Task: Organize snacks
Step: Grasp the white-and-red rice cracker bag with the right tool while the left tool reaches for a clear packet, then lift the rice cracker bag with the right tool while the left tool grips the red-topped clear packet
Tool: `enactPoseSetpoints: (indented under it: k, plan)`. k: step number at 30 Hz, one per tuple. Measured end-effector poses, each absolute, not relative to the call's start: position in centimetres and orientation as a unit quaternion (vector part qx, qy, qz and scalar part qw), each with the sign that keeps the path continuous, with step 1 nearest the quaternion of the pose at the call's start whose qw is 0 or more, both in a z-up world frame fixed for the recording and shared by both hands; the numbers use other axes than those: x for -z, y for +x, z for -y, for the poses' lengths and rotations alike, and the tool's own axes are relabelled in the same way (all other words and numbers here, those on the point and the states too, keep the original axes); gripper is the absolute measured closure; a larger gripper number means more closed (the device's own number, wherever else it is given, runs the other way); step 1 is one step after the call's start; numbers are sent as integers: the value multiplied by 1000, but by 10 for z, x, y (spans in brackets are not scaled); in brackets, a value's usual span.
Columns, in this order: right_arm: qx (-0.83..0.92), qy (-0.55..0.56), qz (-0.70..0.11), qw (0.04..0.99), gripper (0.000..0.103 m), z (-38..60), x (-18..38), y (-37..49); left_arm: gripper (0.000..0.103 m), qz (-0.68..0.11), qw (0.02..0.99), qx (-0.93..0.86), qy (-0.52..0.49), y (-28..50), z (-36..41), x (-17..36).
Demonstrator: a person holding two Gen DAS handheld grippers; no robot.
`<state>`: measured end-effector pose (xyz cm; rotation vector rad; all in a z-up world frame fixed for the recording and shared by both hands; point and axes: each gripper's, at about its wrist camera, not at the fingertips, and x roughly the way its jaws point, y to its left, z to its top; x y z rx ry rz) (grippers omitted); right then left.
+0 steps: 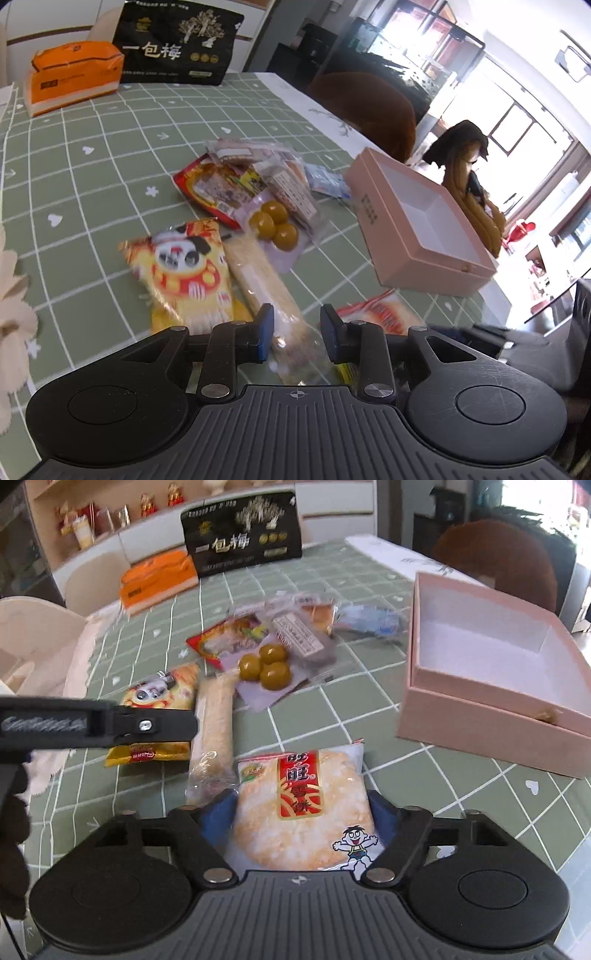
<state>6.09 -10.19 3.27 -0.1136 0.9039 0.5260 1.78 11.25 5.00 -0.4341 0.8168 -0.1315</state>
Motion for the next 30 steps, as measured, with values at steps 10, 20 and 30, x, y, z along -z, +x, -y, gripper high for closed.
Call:
enactPoseSetpoints:
  k: [10,20,30]
  plan:
    - [-92,-14,-408,908,29,219,-33,50,71,-402,895,153,-119,28,-42,-46]
    - [-91,-15,-411,907,22,237,-6,27,66,-372,846,270,270,-13,42,-42]
    - [-81,-20,-405,911,15,242,-3,21,58,-421,826,270,261,3,62,-30]
